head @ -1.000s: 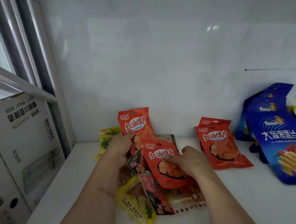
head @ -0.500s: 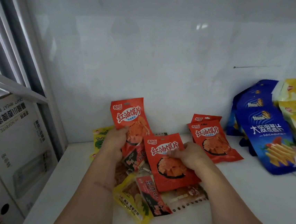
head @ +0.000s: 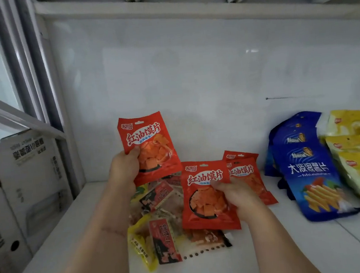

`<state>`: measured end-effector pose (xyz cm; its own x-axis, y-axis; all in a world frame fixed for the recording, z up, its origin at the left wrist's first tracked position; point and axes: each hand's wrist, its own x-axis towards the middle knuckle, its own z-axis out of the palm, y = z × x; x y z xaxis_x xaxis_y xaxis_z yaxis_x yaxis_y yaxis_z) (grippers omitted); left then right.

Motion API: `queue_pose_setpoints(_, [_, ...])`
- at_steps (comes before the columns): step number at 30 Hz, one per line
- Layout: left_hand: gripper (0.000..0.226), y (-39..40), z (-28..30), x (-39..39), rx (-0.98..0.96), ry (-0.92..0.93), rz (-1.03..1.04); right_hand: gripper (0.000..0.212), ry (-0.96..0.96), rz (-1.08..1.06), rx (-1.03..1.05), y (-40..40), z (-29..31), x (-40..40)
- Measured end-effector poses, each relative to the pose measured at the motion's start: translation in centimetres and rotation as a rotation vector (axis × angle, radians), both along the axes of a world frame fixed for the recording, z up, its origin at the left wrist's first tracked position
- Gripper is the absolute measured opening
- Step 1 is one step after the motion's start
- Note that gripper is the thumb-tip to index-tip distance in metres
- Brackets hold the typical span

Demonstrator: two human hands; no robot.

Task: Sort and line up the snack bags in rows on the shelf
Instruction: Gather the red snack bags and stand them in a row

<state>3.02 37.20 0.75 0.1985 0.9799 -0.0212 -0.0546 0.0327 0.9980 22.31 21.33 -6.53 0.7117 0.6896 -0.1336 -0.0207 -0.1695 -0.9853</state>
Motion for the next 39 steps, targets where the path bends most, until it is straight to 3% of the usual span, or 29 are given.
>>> queue_pose_setpoints(4, [0.018,-4.9,-0.7,1.3,0.001,0.005,-0.067,0.021,-0.034,0.001,0.104,-2.8,-0.2,1.6])
queue_pose_setpoints(9, [0.026,-11.4,-2.2,3.7,0.029,0.099,-0.145,0.037,-0.097,-0.038,0.098,-7.2,-0.8,4.5])
queue_pose_setpoints(13, [0.028,-15.2,-3.9,5.2,0.033,0.130,-0.149,0.019,-0.147,-0.039,0.076,-9.7,-1.1,6.6])
queue_pose_setpoints(20, [0.032,-18.7,-5.2,7.3,0.077,0.223,-0.147,0.011,-0.208,-0.097,0.079,-11.6,-1.7,8.8])
queue_pose_setpoints(27, [0.029,-18.9,-6.9,9.5,0.019,0.163,-0.247,0.025,-0.306,-0.130,0.031,-10.8,-2.0,10.1])
queue_pose_setpoints(30, [0.031,-18.7,-8.1,10.3,0.024,0.218,-0.277,0.024,-0.291,-0.156,0.048,-10.4,-1.9,10.5])
queue_pose_setpoints(39, [0.033,-20.0,-9.3,13.6,0.064,0.381,-0.305,0.057,-0.304,-0.175,-0.056,-8.8,-1.8,12.2])
